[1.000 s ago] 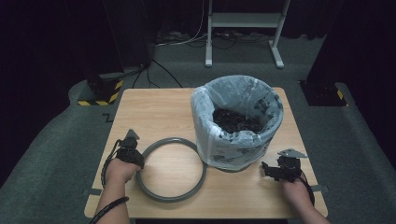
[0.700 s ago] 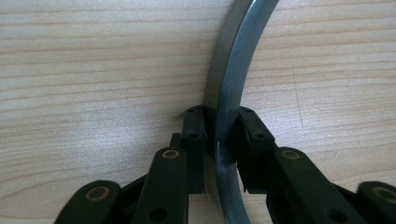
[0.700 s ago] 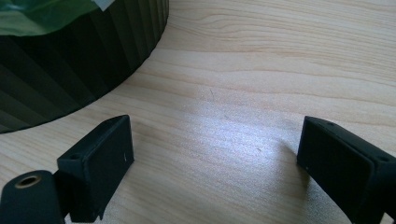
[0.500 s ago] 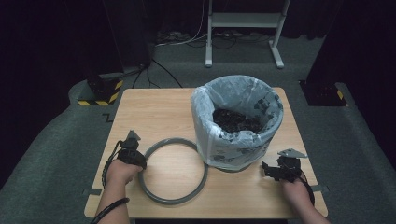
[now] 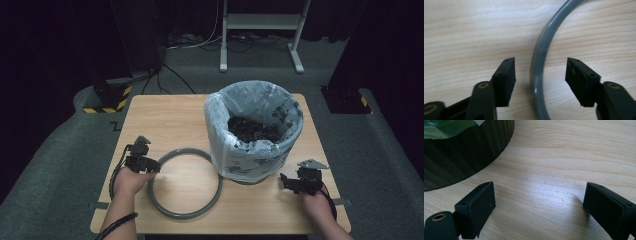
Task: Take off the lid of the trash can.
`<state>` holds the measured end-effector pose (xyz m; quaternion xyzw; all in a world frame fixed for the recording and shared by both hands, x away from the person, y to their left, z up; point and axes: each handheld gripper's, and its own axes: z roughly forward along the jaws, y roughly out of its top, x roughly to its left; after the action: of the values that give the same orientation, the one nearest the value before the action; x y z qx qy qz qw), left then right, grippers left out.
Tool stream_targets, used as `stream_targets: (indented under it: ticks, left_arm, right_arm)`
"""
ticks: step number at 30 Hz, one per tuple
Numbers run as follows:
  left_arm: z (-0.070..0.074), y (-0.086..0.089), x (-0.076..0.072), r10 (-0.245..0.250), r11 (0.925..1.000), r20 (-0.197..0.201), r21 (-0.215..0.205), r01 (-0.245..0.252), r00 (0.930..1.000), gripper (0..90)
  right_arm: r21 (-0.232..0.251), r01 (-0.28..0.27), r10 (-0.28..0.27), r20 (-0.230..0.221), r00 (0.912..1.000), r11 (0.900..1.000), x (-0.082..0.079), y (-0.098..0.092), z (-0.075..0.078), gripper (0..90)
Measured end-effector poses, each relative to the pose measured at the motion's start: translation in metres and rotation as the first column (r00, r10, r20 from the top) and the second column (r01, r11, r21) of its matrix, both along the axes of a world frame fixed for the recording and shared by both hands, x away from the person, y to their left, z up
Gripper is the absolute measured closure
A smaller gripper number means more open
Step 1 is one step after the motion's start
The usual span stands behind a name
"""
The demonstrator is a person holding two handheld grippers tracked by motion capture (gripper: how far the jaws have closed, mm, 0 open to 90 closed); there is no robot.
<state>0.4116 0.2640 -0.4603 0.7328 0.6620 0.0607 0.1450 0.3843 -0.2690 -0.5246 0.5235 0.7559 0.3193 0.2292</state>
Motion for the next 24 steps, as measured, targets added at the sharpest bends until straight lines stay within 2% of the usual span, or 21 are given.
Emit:
stream_targets:
  ticks: [2, 5, 8, 10, 12, 13, 14, 15, 18, 21, 24]
  left_arm:
    - [0.0, -0.006, 0.0, -0.038, 0.9991, 0.026, 0.018, 0.037, 0.9989, 38.3]
    - [-0.002, -0.016, 0.0, -0.098, 0.9947, 0.051, 0.036, 0.096, 0.9939, 37.1]
    - [-0.003, -0.023, 0.002, -0.112, 0.9937, 0.097, 0.02, 0.11, 0.989, 32.9]
    - [-0.004, -0.028, 0.003, -0.127, 0.9919, 0.135, 0.016, 0.126, 0.9827, 30.5]
    - [-0.002, -0.035, 0.002, -0.12, 0.9915, 0.213, -0.025, 0.128, 0.9697, 26.8]
    - [-0.002, -0.035, 0.002, -0.12, 0.9915, 0.213, -0.025, 0.128, 0.9697, 26.6]
    - [-0.001, -0.041, 0.001, -0.114, 0.9894, 0.273, -0.057, 0.134, 0.9553, 26.6]
    - [-0.002, -0.045, 0.0, -0.125, 0.9857, 0.296, -0.072, 0.153, 0.9469, 25.8]
    - [-0.007, -0.054, -0.001, -0.151, 0.9808, 0.327, -0.068, 0.183, 0.9328, 23.4]
    - [-0.012, -0.061, -0.003, -0.198, 0.9708, 0.365, -0.055, 0.233, 0.9099, 20.4]
    - [-0.017, -0.064, -0.005, -0.199, 0.9713, 0.387, -0.044, 0.234, 0.9004, 17.6]
  right_arm:
    - [0.001, -0.001, 0.001, 0.0, 1.0, 1.0, 0.0, 0.0, 0.0, 10.2]
    - [0.002, -0.002, 0.002, 0.003, 1.0, 1.0, 0.0, 0.0, 0.0, 10.4]
    - [0.003, -0.001, 0.001, 0.002, 1.0, 1.0, 0.0, 0.0, 0.0, 10.6]
    - [0.004, -0.003, 0.003, 0.003, 1.0, 1.0, 0.0, 0.0, 0.0, 10.8]
    - [0.005, -0.003, 0.003, 0.002, 1.0, 1.0, -0.001, 0.0, 0.0, 10.8]
    - [0.005, -0.003, 0.003, 0.002, 1.0, 1.0, -0.001, 0.0, 0.0, 10.8]
    - [0.005, -0.003, 0.003, 0.001, 1.0, 1.0, -0.001, 0.0, 0.0, 10.8]
    - [0.005, -0.003, 0.003, 0.002, 1.0, 1.0, -0.001, 0.0, 0.0, 10.8]
    - [0.004, -0.002, 0.002, 0.002, 1.0, 1.0, -0.001, 0.0, 0.0, 10.9]
    - [-0.001, 0.0, 0.0, 0.004, 1.0, 1.0, -0.001, -0.001, 0.0, 10.8]
    - [0.002, 0.038, -0.038, 0.006, 0.9993, 0.999, 0.0, -0.002, 0.0, 10.7]
